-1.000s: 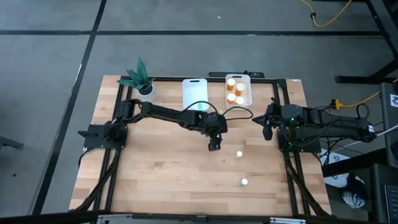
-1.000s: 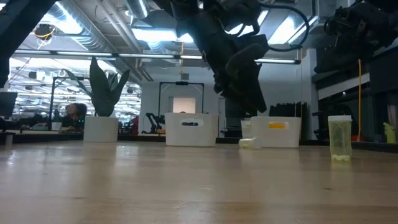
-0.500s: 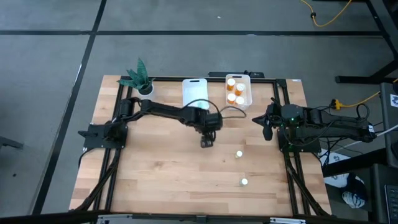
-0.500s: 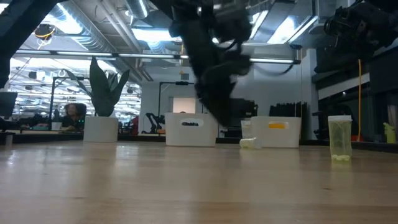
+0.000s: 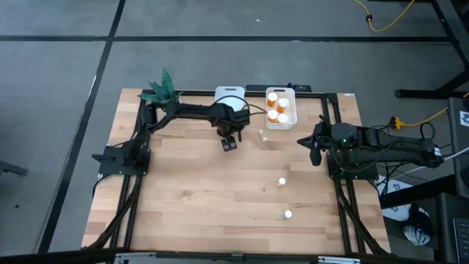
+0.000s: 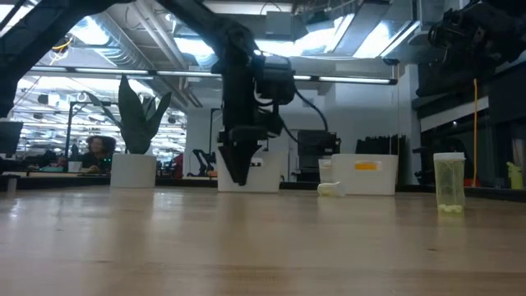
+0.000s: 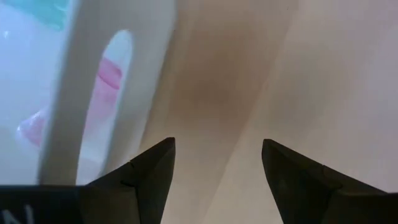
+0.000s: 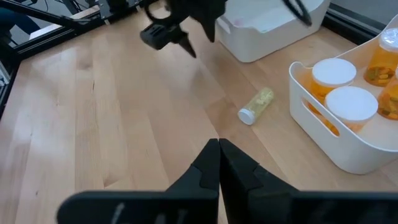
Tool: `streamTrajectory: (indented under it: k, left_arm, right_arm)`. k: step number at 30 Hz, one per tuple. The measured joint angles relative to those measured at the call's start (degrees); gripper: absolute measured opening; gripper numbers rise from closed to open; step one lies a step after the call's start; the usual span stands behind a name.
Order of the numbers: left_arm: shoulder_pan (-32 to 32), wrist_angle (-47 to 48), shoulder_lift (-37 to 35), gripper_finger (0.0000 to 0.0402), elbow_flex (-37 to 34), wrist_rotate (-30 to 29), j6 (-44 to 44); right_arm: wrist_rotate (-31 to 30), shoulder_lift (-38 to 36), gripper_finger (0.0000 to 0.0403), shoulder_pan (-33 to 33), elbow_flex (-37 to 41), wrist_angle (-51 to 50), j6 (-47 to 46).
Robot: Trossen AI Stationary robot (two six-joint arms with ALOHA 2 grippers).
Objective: Pick and place medicine bottles into bin by pill shape (circle, oval)
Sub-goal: Adjust the left white bin, then put the small yellow tablet bottle into the left white bin
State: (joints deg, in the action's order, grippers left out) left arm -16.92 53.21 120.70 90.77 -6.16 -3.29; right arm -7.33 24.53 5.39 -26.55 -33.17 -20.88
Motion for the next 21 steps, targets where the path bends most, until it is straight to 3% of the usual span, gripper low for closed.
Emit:
streamTrajectory:
  k: [5, 10, 21]
  left_arm:
    - [-2.0, -0.1, -0.2, 0.0234, -1.0, 1.3, -2.2]
    - [0.7, -0.1, 0.1, 0.0234, 2.0, 3.5, -2.8]
    - [10.8, 5.7, 0.0, 0.0234, 14.4, -3.2, -2.5]
  right_arm:
    - [0.0, 0.0, 0.0004, 0.0, 0.0, 0.0, 0.0]
    - [0.0, 0.0, 0.0004, 0.0, 0.0, 0.0, 0.0]
    - [-0.2, 0.0, 0.0004, 0.0, 0.0, 0.1, 0.3]
